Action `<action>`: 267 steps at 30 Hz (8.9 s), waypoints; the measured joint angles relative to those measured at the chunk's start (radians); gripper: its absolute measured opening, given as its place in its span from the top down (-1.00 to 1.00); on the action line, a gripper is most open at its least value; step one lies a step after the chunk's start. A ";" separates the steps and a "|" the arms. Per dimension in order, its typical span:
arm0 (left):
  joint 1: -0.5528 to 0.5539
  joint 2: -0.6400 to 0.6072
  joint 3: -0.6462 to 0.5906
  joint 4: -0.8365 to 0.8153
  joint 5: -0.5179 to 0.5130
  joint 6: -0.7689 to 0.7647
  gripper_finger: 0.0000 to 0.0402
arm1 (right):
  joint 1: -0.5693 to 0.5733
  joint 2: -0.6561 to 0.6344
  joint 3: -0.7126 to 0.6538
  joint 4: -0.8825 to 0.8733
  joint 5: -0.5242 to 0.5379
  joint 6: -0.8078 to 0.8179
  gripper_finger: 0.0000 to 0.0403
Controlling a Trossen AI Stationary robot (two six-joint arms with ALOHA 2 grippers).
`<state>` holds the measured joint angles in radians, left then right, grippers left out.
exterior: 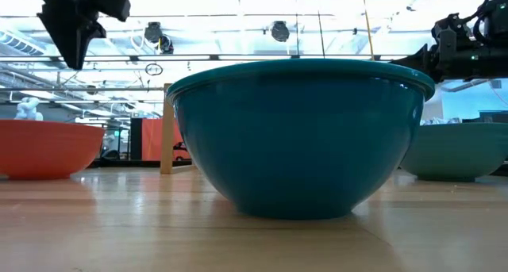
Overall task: Place and stack bowls onto a shelf
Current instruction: Put the orange bowl on the shelf, then put the green bowl on the shelf
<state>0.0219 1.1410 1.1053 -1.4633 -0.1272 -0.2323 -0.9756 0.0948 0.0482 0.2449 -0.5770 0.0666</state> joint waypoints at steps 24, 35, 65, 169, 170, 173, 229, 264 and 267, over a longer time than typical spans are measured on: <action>0.175 -0.005 -0.277 0.265 -0.032 0.230 0.56 | 0.000 0.000 0.000 0.085 0.000 -0.003 0.98; 0.309 -0.002 -0.277 0.263 -0.023 0.205 0.56 | 0.000 0.000 0.000 0.085 0.000 -0.003 0.98; 0.376 0.188 -0.278 0.322 0.109 0.401 0.56 | 0.000 0.000 0.000 0.087 0.000 -0.003 0.98; 0.820 0.840 1.145 -0.077 0.192 0.411 0.97 | 0.000 0.000 0.000 0.086 0.000 0.000 0.98; 0.820 0.845 1.145 -0.076 0.193 0.415 0.97 | 0.000 0.000 0.000 0.086 0.000 0.000 0.98; 0.820 0.852 1.145 -0.073 0.202 0.429 0.97 | 0.000 0.000 0.000 0.086 0.000 0.000 0.98; 0.747 0.802 1.144 0.060 0.010 0.616 0.69 | 0.000 0.000 0.000 0.086 0.000 0.001 0.98; 0.477 0.129 0.785 -0.058 0.150 0.329 0.69 | 0.002 0.103 0.390 -0.135 -0.161 0.153 0.98; 0.445 0.039 0.656 0.014 0.149 0.291 0.69 | 0.002 0.147 0.485 -0.204 -0.193 0.118 0.98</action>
<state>0.4666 1.1797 1.7617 -1.4490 0.0219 0.0590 -0.9733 0.2423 0.5337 0.0408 -0.7705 0.1847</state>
